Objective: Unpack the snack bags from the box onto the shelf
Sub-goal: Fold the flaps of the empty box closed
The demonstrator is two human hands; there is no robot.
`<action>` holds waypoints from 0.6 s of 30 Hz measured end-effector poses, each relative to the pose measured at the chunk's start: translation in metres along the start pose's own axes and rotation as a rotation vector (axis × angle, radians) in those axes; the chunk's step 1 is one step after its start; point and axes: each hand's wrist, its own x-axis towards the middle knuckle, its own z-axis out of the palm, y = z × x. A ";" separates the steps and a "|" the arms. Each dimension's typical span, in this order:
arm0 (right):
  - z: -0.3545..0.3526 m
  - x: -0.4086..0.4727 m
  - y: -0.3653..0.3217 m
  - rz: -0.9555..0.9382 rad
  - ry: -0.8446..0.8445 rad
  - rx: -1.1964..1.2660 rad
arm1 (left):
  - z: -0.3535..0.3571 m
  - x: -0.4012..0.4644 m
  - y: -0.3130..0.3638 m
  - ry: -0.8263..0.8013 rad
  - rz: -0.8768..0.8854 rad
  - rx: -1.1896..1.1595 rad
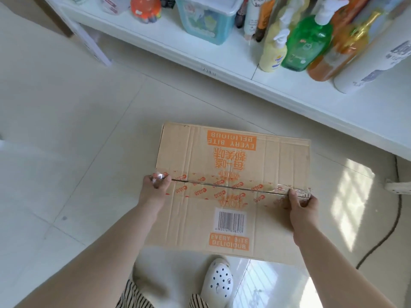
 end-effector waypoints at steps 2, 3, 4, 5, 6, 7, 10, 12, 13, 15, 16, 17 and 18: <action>0.008 0.002 -0.009 -0.036 0.011 -0.035 | -0.004 0.005 -0.008 -0.001 -0.014 -0.054; 0.015 0.001 -0.014 -0.059 0.008 -0.053 | -0.009 0.009 -0.012 0.004 -0.025 -0.089; 0.021 0.001 -0.019 -0.076 0.006 -0.065 | -0.013 0.012 -0.015 0.005 -0.032 -0.114; 0.028 0.000 -0.025 -0.093 0.003 -0.076 | -0.017 0.016 -0.019 0.007 -0.043 -0.137; 0.036 -0.001 -0.032 -0.112 -0.003 -0.081 | -0.023 0.020 -0.020 0.016 -0.056 -0.155; 0.043 -0.004 -0.037 -0.120 -0.012 -0.087 | -0.030 0.025 -0.021 0.027 -0.074 -0.173; 0.072 -0.020 -0.052 -0.151 -0.043 -0.118 | -0.059 0.041 -0.028 0.064 -0.110 -0.246; 0.095 -0.036 -0.062 -0.177 -0.068 -0.138 | -0.083 0.052 -0.036 0.082 -0.135 -0.273; 0.108 -0.045 -0.067 -0.194 -0.083 -0.143 | -0.095 0.058 -0.042 0.092 -0.148 -0.285; 0.135 -0.061 -0.077 -0.226 -0.101 -0.159 | -0.120 0.068 -0.052 0.111 -0.174 -0.310; 0.148 -0.069 -0.081 -0.242 -0.108 -0.172 | -0.132 0.073 -0.057 0.121 -0.184 -0.320; 0.162 -0.076 -0.085 -0.258 -0.117 -0.189 | -0.145 0.079 -0.061 0.129 -0.196 -0.329; 0.175 -0.084 -0.089 -0.273 -0.125 -0.207 | -0.157 0.084 -0.066 0.135 -0.206 -0.339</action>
